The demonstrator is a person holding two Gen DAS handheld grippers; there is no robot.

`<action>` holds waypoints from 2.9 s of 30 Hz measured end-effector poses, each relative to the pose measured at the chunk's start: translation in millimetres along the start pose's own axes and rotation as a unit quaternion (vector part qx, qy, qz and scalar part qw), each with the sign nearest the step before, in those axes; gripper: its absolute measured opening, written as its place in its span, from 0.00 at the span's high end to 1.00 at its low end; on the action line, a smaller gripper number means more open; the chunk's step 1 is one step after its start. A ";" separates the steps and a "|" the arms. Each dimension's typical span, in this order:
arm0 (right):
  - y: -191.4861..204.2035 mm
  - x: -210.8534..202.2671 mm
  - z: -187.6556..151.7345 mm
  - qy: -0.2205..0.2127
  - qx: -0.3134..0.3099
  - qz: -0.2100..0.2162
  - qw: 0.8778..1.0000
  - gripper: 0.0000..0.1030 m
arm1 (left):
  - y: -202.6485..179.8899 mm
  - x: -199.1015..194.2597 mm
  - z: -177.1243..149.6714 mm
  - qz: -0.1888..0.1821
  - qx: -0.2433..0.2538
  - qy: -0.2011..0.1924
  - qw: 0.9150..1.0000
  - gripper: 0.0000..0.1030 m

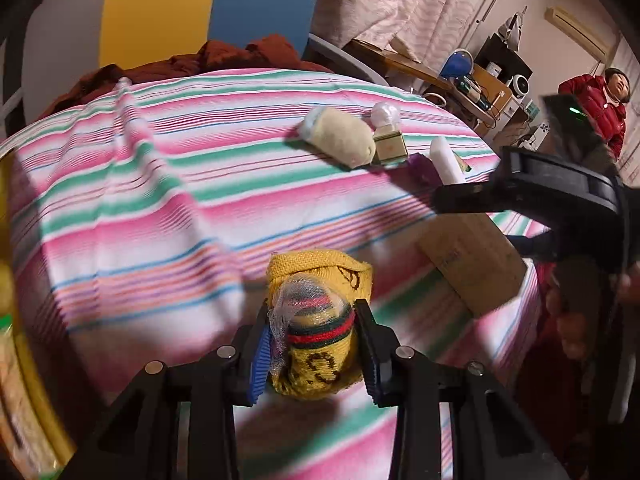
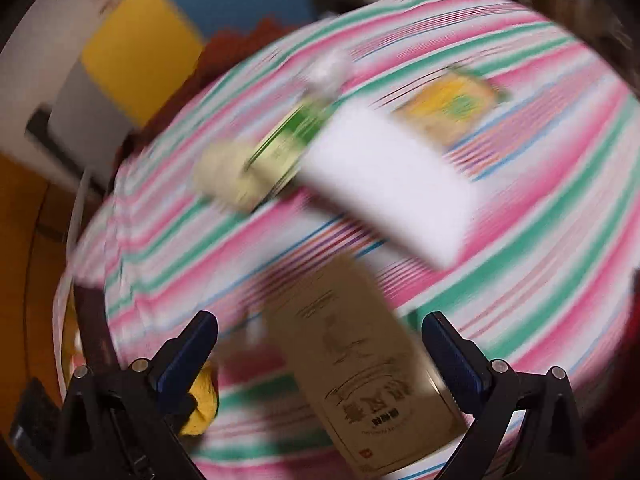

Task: Organize objects
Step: 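Grasp the brown paper box with the right tool, then carry the pouch and box over the gold tray and open both tools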

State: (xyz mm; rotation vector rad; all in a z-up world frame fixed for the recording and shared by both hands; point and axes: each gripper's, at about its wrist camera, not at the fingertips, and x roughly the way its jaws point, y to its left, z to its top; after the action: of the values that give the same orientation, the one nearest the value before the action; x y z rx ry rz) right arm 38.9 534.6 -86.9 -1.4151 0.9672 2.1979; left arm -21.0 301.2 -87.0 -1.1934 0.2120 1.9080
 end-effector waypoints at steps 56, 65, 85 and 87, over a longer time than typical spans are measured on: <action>54.8 -1.4 -14.1 -0.016 -0.126 0.036 0.991 0.49 | 119.5 -178.8 -73.7 0.137 -0.138 -0.152 0.969 0.65; 100.1 -14.8 -38.9 -0.043 -0.223 0.021 0.974 0.49 | 147.6 -188.4 -83.9 0.178 -0.166 -0.149 0.958 0.65; 302.3 -11.9 -126.4 -0.021 -0.323 0.183 0.928 0.48 | 232.9 -214.3 -66.8 0.122 -0.277 -0.167 0.938 0.60; 316.4 -0.2 -131.1 -0.008 -0.313 0.191 0.930 0.47 | 240.3 -214.8 -57.7 0.129 -0.282 -0.171 0.935 0.52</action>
State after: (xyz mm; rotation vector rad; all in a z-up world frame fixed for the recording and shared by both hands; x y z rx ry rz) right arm -69.7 219.1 -9.7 -1.5469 0.5840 2.9917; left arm -120.4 -1.7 -12.2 -1.2016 -0.4163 2.4715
